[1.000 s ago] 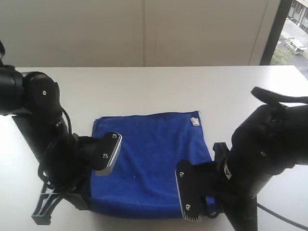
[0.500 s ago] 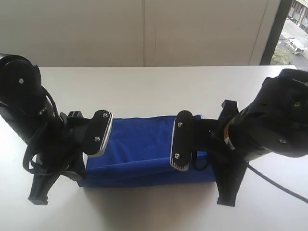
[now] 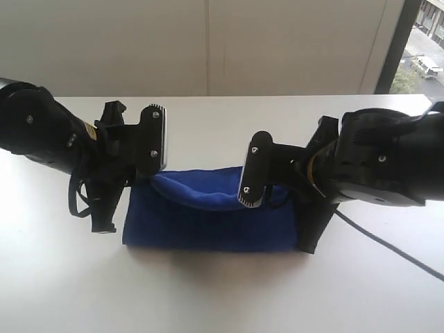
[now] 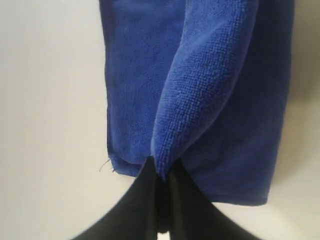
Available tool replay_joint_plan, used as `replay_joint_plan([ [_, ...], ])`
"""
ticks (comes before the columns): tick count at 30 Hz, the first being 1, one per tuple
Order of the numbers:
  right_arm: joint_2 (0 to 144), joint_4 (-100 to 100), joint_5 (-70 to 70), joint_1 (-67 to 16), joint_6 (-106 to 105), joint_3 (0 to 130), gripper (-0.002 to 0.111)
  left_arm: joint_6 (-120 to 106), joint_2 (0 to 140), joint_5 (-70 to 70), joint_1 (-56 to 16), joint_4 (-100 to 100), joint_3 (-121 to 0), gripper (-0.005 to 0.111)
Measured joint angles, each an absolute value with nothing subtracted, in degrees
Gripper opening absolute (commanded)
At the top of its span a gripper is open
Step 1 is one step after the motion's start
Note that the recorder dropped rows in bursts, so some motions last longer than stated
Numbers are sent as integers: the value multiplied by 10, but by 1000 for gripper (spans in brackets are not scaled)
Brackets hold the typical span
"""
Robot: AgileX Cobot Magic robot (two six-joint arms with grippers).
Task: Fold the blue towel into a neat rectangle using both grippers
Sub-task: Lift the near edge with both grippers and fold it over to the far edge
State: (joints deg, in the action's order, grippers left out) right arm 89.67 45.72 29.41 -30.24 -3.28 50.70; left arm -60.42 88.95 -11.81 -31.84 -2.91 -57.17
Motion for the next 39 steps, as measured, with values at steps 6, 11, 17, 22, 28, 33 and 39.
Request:
replay_joint_plan([
  [6, 936, 476, 266, -279, -10, 537, 0, -604, 933, -86, -285, -28, -572, 0],
  [11, 972, 487, 239, -257, -5, 564, 0, -604, 963, -20, -278, -28, -572, 0],
  [17, 1015, 491, 215, -230, -4, 601, 0, -604, 993, 63, -274, -28, -572, 0],
  [22, 1048, 494, 200, -221, -4, 621, 0, -604, 1011, 101, -261, -28, -572, 0],
  [28, 1082, 498, 170, -211, -4, 637, 0, -604, 1040, 128, -254, -28, -572, 0],
  [33, 1116, 504, 147, -204, 0, 643, 0, -604, 1072, 167, -254, -28, -572, 4],
  [39, 1124, 509, 141, -196, 28, 649, 30, -604, 1099, 194, -254, -28, -572, 60],
])
